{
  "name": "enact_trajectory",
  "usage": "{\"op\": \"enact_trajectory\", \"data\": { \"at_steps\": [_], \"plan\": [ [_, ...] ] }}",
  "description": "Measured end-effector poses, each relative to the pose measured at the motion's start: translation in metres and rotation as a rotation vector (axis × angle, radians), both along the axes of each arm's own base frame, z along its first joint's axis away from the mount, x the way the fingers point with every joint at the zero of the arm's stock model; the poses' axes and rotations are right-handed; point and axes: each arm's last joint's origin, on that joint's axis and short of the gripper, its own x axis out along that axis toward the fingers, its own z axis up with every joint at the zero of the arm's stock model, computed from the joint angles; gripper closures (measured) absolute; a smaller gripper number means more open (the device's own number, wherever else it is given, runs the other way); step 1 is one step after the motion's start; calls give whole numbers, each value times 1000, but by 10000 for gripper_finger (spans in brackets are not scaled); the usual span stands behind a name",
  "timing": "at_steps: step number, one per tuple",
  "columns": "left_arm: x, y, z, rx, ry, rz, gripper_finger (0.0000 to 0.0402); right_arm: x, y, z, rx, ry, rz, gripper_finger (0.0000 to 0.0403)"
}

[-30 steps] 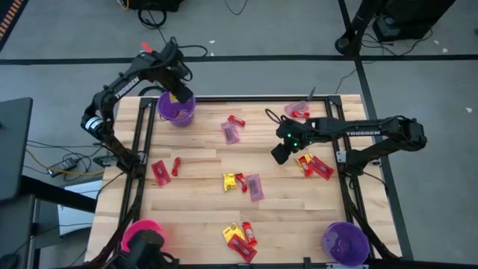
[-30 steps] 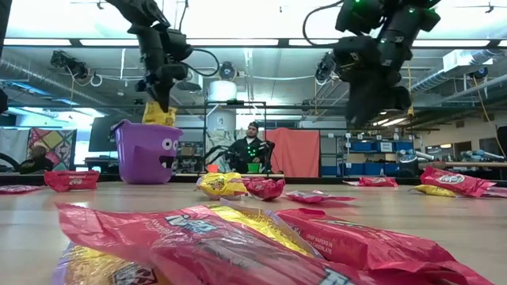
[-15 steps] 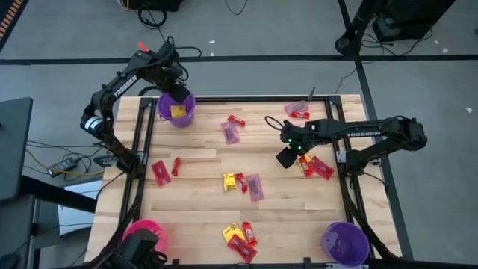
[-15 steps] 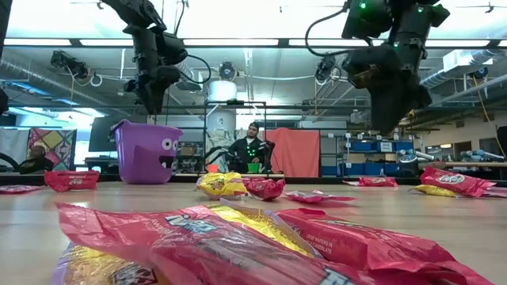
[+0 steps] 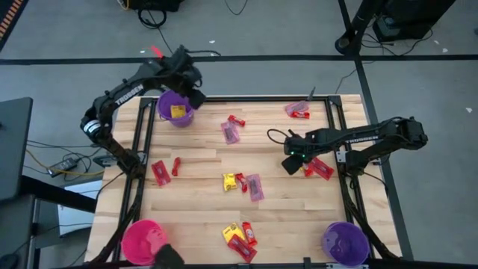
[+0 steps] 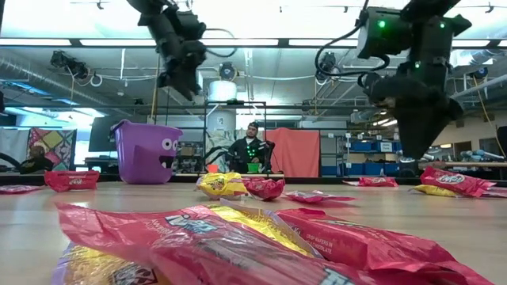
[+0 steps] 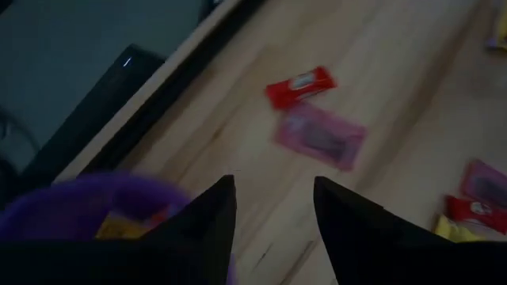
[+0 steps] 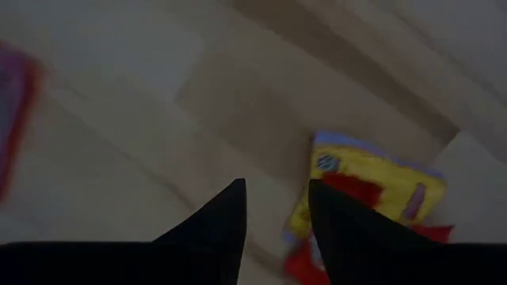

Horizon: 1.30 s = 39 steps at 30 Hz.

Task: Sort candy by brand, put in halloween buckets
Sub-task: Put the yellow candy into the top purple bucket

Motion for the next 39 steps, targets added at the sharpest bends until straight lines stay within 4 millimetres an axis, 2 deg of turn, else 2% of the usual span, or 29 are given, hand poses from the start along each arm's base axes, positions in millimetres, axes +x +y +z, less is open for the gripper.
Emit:
{"op": "enact_trajectory", "data": {
  "at_steps": [3,8,12,17,25,30,34,39],
  "plan": [
    [19,-10,-2,23,-24,-64,227,-2,0,-6,-4,9,74,254],
    [37,-23,2,66,-90,-141,227,1,6,-7,-52,-11,237,254],
    [46,-30,5,40,-166,-189,227,0,1,-8,-108,20,244,254],
    [55,-35,10,49,-241,-239,227,9,-7,-19,-70,27,216,254],
    [61,-42,11,25,-275,-261,227,1,-15,-50,-38,333,131,254],
    [61,-42,11,23,-275,-256,227,4,-15,-61,-7,397,179,257],
    [61,-43,11,15,-275,-248,227,6,-15,-61,2,395,192,290],
    [62,-44,11,8,-276,-245,227,8,-15,-50,-8,321,192,383]
  ]
}}
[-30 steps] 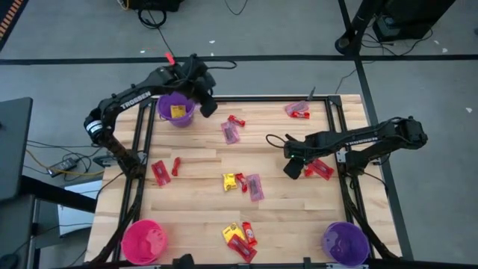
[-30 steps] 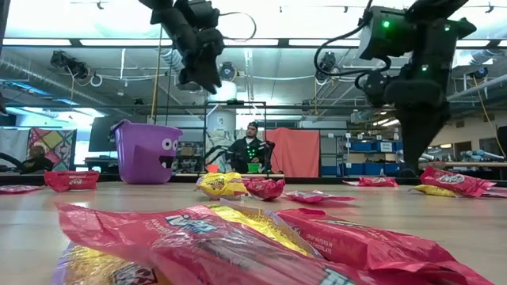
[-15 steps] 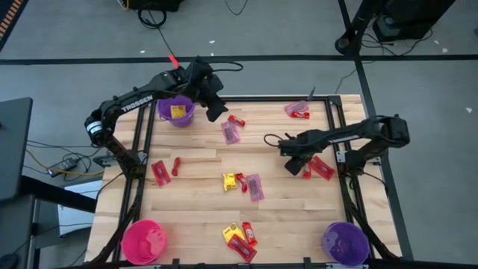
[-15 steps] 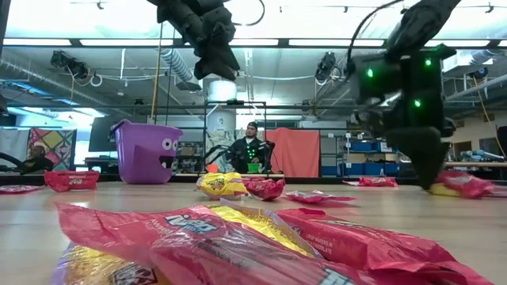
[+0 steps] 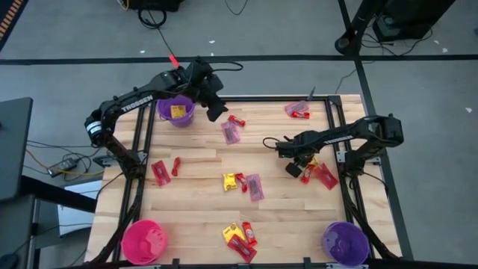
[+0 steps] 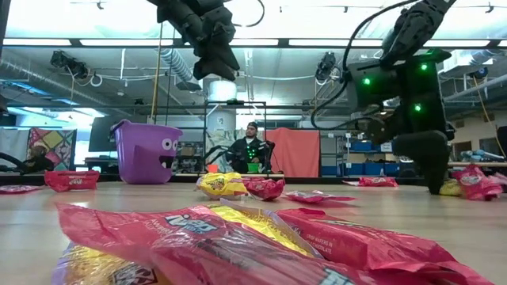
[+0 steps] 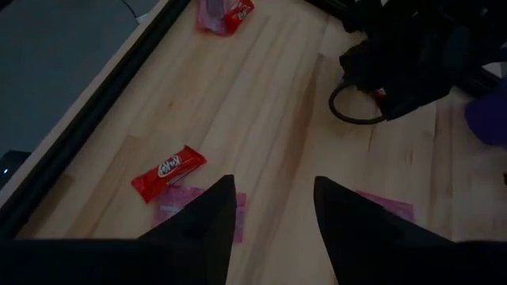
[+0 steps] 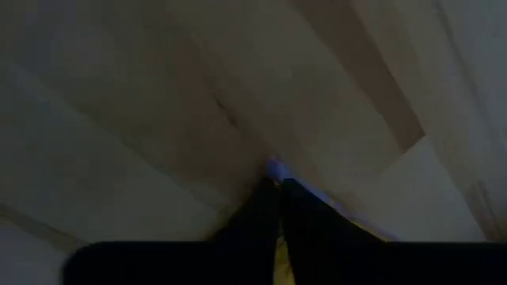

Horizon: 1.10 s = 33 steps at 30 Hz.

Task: Sort candy by brand, put in halloween buckets
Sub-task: Put the yellow candy into the top purple bucket

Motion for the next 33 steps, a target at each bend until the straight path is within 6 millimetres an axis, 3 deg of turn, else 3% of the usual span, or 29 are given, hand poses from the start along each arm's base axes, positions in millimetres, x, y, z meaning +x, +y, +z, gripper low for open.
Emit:
{"op": "enact_trajectory", "data": {
  "at_steps": [7,13,18,25,33],
  "plan": [
    [17,-10,-7,-6,-15,-65,227,21,-2,44,-18,-386,51,394],
    [52,-26,-18,10,-93,-141,227,33,-4,93,-199,-791,159,395],
    [84,-39,-38,24,-130,-205,227,34,-6,124,-329,-1020,202,398],
    [109,-49,-57,-3,-154,-166,225,23,-15,139,-559,-1054,-85,400],
    [129,-42,-63,-30,-286,-59,190,27,-19,139,-594,-1092,-199,400]
  ]
}}
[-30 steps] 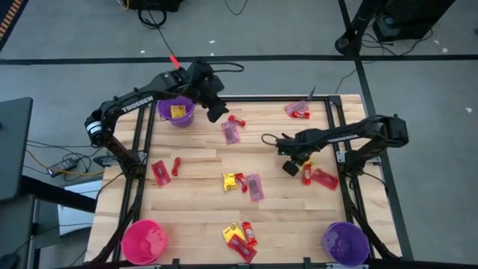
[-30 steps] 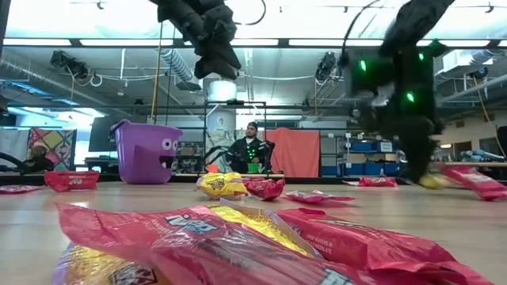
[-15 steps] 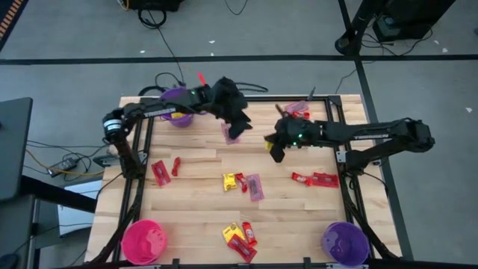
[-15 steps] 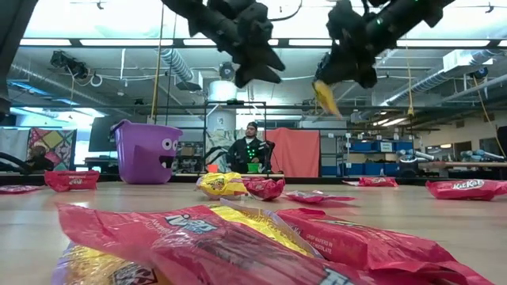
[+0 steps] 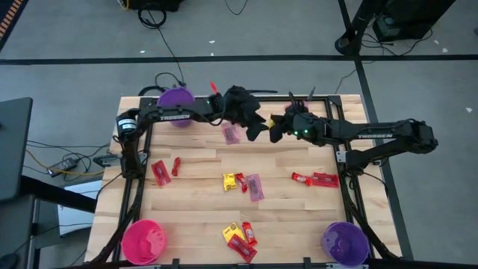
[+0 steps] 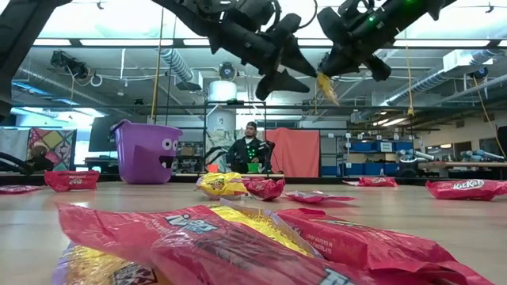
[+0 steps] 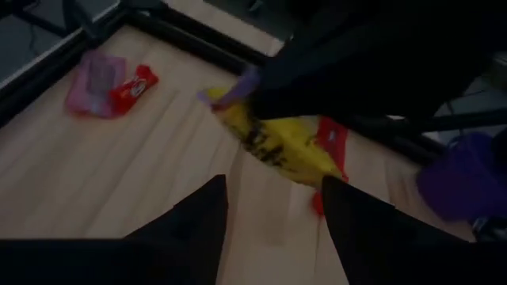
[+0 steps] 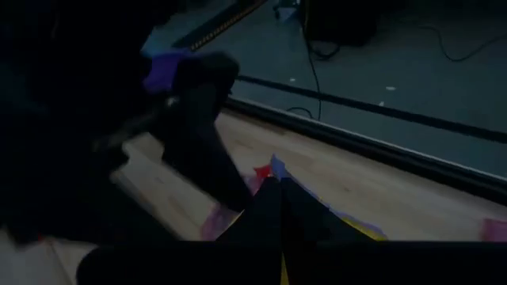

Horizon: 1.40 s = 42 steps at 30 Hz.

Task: Sort candy by brand, put in halloween buckets
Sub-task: Put the yellow candy into the top purple bucket

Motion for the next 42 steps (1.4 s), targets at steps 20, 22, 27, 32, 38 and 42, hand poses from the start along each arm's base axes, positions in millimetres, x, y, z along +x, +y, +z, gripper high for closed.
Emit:
{"op": "enact_trajectory", "data": {
  "at_steps": [20,22,27,32,38,42],
  "plan": [
    [3,-2,4,77,-21,77,174,2,-16,5,-7,-85,-79,398],
    [3,-3,4,92,-20,65,176,2,-16,5,-5,-93,-72,398],
    [4,-6,4,102,-25,59,225,4,-15,8,7,-129,-32,398],
    [4,-6,4,103,-25,59,350,5,-14,8,29,-135,18,392],
    [-7,2,4,74,50,56,385,4,-13,6,70,-128,40,355],
    [-33,10,12,108,188,77,392,3,-10,0,161,-95,109,323]
  ]
}}
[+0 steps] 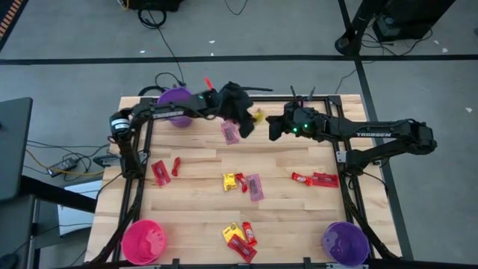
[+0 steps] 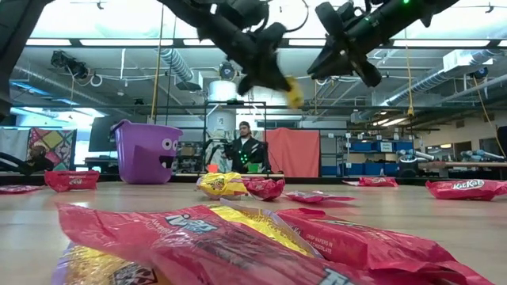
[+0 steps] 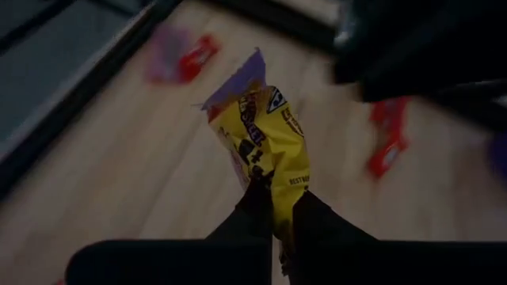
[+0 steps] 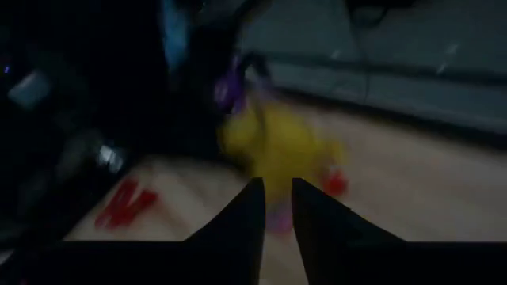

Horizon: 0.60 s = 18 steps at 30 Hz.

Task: Sort candy by brand, put in halloween buckets
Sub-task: Put the yellow candy into the top purple bucket

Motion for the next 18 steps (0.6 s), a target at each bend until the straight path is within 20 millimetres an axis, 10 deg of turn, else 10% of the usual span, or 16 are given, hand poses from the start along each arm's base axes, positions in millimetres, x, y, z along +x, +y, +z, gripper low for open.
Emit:
{"op": "enact_trajectory", "data": {
  "at_steps": [18],
  "plan": [
    [-189,62,53,-38,540,417,390,-7,27,-40,291,106,198,314]
  ]
}}
